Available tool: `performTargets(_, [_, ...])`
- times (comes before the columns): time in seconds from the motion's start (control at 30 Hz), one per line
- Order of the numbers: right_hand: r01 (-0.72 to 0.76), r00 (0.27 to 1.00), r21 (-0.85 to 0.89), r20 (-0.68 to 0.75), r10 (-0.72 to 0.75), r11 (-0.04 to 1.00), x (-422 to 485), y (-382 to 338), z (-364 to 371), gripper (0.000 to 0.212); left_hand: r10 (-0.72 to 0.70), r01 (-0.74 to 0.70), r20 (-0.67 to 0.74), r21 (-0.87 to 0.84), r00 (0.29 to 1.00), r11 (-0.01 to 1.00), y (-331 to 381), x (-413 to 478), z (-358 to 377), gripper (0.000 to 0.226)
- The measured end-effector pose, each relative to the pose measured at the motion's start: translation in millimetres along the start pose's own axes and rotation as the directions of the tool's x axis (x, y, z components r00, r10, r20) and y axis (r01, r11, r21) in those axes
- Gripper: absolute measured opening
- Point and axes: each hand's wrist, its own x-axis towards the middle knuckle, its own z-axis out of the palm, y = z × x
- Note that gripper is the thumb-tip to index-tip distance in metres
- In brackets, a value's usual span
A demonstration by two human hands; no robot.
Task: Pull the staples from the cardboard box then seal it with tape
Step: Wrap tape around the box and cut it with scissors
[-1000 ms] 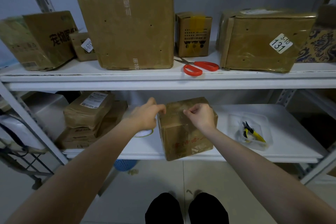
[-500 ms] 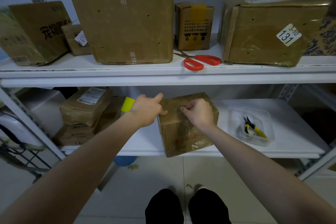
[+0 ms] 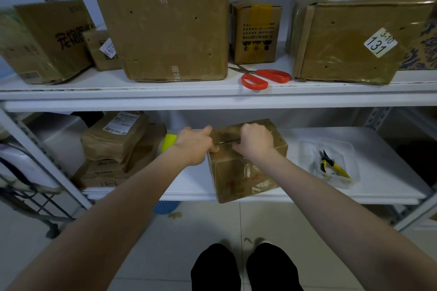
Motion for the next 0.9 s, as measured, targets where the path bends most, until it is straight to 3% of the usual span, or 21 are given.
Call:
performTargets(0.07, [-0.008,1.0,-0.033,0.0,0.008,0.999,1,2,-4,0.032,0.013,-0.013,0.001,0.005,1.0,1.0,-1,-1,2,0.049])
performTargets(0.13, [0.011,1.0,-0.072,0.001,-0.011,0.997,-2,7,-6,0.022,0.013,-0.013,0.012,-0.019,1.0,1.0,-2,-1,4,0.051])
performTargets(0.2, [0.107,0.993,-0.078,-0.035,-0.109,0.991,-7,7,-2,0.017,0.015,-0.014,0.021,-0.033,1.0,0.999,-2,0,4,0.053])
performTargets(0.33, [0.337,0.941,0.072,0.008,-0.338,0.939,-27,-8,16,0.032,0.011,-0.007,0.051,-0.088,0.999,0.996,1,1,2,0.048])
performTargets(0.6, [0.394,0.916,-0.134,0.143,-0.376,0.909,-30,-4,40,0.059,-0.072,0.072,0.014,-0.344,0.997,0.936,-4,-5,15,0.052])
performTargets(0.77, [0.477,0.876,-0.126,0.138,-0.461,0.87,-25,12,35,0.05,-0.187,0.181,0.067,-0.682,0.98,0.709,-10,-5,12,0.036])
performTargets(0.87, [0.485,0.87,-0.108,0.158,-0.467,0.868,-22,28,25,0.045,-0.309,0.36,0.228,-0.797,0.923,0.485,-11,-1,16,0.01])
performTargets(0.9, [0.483,0.871,-0.111,0.159,-0.464,0.868,-20,33,22,0.045,-0.319,0.404,0.282,-0.805,0.905,0.434,-10,0,18,0.012])
